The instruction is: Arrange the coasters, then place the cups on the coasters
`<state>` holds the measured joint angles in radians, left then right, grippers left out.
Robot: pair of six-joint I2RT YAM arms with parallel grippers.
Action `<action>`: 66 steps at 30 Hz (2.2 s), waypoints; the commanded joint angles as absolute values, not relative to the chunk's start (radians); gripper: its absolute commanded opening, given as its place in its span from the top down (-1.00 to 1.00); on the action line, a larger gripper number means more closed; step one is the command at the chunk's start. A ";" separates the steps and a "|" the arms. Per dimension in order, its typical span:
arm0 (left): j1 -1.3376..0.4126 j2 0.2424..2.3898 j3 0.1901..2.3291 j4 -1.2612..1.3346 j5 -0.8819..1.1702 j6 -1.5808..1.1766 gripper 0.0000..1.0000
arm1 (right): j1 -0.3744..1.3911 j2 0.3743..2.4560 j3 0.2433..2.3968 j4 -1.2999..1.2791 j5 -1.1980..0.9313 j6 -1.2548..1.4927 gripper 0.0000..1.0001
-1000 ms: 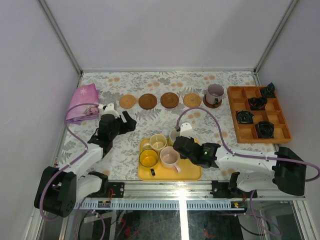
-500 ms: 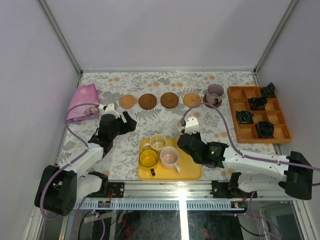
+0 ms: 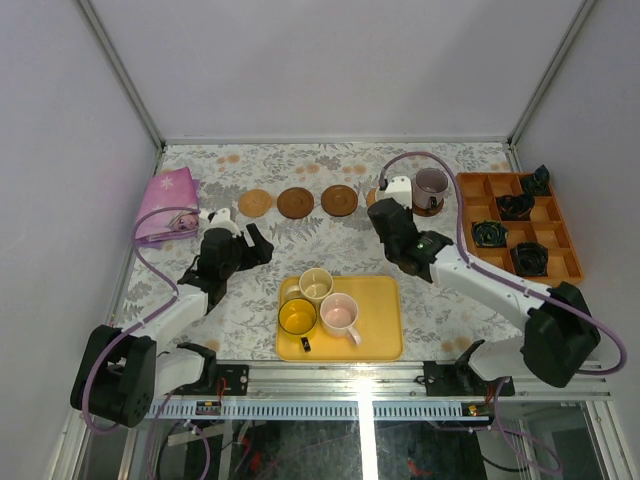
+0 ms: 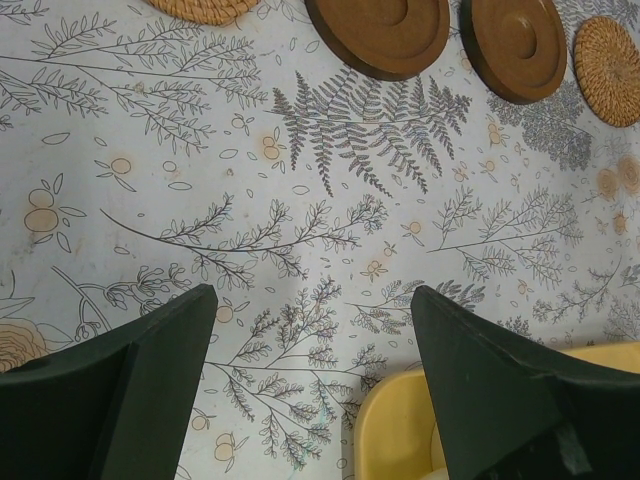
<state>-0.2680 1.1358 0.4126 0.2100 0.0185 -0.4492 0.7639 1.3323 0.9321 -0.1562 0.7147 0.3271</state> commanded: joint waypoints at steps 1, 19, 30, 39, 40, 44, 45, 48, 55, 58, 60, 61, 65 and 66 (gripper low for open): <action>-0.272 1.141 0.423 0.267 0.009 -0.442 -0.59 | 0.682 1.413 1.059 -0.017 0.649 0.286 1.00; -0.272 1.135 0.430 0.251 0.003 -0.439 -0.59 | 0.506 1.737 1.317 -0.009 0.445 0.280 1.00; -0.272 1.149 0.433 0.251 -0.002 -0.437 -0.59 | 0.460 1.793 1.337 -0.021 0.405 0.297 1.00; -0.271 1.159 0.433 0.257 -0.004 -0.436 -0.59 | 0.444 1.820 1.343 -0.010 0.399 0.302 1.00; -0.271 1.162 0.433 0.257 -0.004 -0.436 -0.59 | 0.445 1.822 1.345 -0.007 0.399 0.302 1.00; -0.272 1.173 0.437 0.261 -0.003 -0.436 -0.59 | 0.442 1.828 1.347 -0.002 0.398 0.299 1.00; -0.272 1.175 0.439 0.261 -0.003 -0.436 -0.59 | 0.442 1.829 1.348 0.000 0.398 0.298 1.00; -0.272 1.180 0.437 0.264 -0.002 -0.436 -0.59 | 0.442 1.829 1.347 0.005 0.396 0.293 1.00; -0.271 1.178 0.439 0.261 -0.004 -0.436 -0.59 | 0.443 1.821 1.357 0.011 0.394 0.278 1.00; -0.272 1.176 0.440 0.260 -0.005 -0.436 -0.59 | 0.442 1.828 1.371 0.008 0.392 0.273 1.00; -0.271 1.175 0.440 0.259 -0.006 -0.436 -0.59 | 0.443 1.836 1.380 0.004 0.389 0.271 1.00; -0.272 1.174 0.442 0.258 -0.008 -0.435 -0.59 | 0.443 1.841 1.385 0.002 0.389 0.269 1.00; -0.272 1.174 0.442 0.256 -0.010 -0.434 -0.60 | 0.442 1.856 1.395 -0.010 0.388 0.275 1.00; -0.272 1.174 0.442 0.256 -0.010 -0.433 -0.59 | 0.442 1.856 1.395 -0.013 0.388 0.279 1.00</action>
<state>-0.2680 1.1782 0.4133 0.2092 0.0166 -0.4484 0.4458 1.8641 1.3281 -0.0978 0.3729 0.2844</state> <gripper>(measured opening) 0.797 0.233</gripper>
